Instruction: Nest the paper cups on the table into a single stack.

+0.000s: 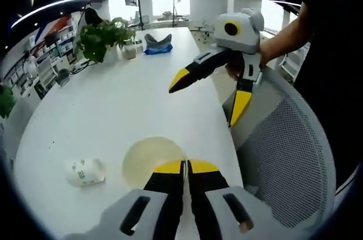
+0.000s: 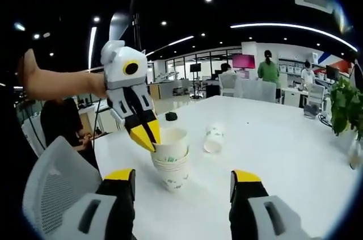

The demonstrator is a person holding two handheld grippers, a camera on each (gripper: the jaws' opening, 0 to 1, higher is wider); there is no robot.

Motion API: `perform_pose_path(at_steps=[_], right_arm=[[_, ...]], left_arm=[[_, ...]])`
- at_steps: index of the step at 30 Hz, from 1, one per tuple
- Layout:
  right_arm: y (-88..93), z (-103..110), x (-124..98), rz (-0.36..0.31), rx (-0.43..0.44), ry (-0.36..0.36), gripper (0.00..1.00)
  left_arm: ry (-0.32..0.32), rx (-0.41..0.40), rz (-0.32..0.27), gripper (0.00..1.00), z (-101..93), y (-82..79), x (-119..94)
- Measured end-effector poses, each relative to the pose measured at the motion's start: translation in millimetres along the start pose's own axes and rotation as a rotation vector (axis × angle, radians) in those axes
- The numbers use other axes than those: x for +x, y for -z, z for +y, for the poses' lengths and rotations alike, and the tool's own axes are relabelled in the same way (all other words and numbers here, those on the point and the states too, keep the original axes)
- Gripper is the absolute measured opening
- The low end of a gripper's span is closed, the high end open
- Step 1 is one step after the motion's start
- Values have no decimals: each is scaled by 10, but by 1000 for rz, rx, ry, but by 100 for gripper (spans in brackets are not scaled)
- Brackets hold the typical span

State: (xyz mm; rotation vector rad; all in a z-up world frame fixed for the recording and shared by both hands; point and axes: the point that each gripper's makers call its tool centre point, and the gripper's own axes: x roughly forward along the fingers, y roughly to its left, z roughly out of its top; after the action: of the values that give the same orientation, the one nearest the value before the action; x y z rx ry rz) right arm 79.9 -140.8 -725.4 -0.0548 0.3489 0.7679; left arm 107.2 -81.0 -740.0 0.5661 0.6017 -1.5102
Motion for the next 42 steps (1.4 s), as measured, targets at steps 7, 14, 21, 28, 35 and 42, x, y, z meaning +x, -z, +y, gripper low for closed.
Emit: perform_pose_path(at_steps=[7,14,21,28,35,42], right_arm=[[-4,-15,-9,-2,9,7,68],[6,-20,-8,3,10,9,67],[24,-35,-8,7,11,9,67],[39,-29,-2,15,6,9,67],[53,-29,-1,23,6,11,67],[69,-47,-3,29,12,15,67]], left_arm=[[33,-21,2,0,-17,40,64],[56,-38,13,1,-35,120,128],[64,-50,17,1,-40,166,170],[59,-48,12,1,-40,166,168],[21,-37,-6,11,-44,163,104],[-38,-73,-65,16,-38,162,-33]])
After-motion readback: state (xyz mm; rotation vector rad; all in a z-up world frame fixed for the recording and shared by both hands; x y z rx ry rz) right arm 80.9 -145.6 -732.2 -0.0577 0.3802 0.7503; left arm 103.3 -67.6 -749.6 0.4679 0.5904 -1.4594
